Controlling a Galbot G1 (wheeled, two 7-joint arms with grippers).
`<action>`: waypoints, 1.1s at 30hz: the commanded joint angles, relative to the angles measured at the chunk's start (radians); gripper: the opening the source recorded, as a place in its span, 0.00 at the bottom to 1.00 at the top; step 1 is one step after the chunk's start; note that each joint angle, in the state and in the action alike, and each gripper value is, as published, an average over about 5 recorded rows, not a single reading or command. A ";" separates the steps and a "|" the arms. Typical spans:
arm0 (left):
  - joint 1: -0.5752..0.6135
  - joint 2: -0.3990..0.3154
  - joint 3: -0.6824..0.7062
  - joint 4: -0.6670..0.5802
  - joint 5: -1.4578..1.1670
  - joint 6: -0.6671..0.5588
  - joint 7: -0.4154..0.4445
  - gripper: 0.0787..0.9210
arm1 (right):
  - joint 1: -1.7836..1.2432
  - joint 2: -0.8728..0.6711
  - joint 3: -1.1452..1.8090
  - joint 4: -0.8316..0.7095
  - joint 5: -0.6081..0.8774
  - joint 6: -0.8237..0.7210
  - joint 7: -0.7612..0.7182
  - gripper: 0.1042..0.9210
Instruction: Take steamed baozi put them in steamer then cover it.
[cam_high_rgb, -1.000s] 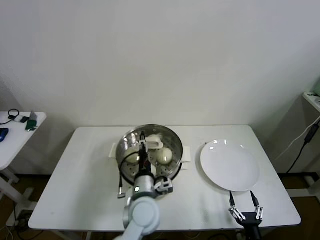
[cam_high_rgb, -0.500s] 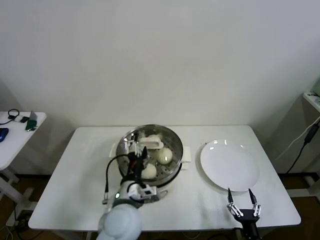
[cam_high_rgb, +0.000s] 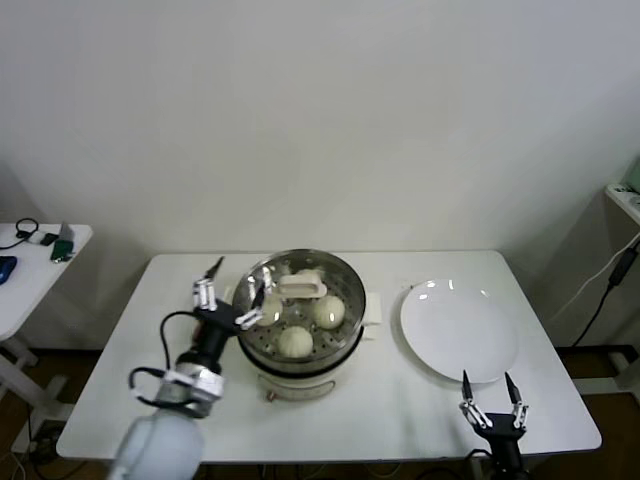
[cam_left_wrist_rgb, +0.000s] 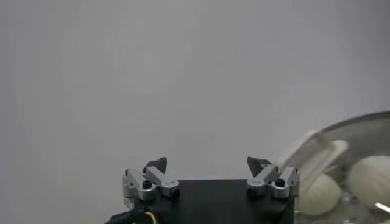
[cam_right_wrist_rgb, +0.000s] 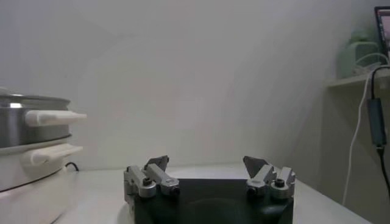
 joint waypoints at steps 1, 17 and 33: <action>0.117 0.030 -0.386 0.095 -0.699 -0.240 -0.031 0.88 | 0.000 -0.003 0.005 0.016 -0.020 -0.012 0.015 0.88; 0.219 -0.043 -0.203 0.480 -0.738 -0.553 0.010 0.88 | -0.009 -0.004 0.001 0.038 -0.009 -0.027 -0.038 0.88; 0.236 -0.080 -0.149 0.478 -0.675 -0.589 0.030 0.88 | -0.010 0.004 -0.001 0.035 -0.006 -0.021 -0.038 0.88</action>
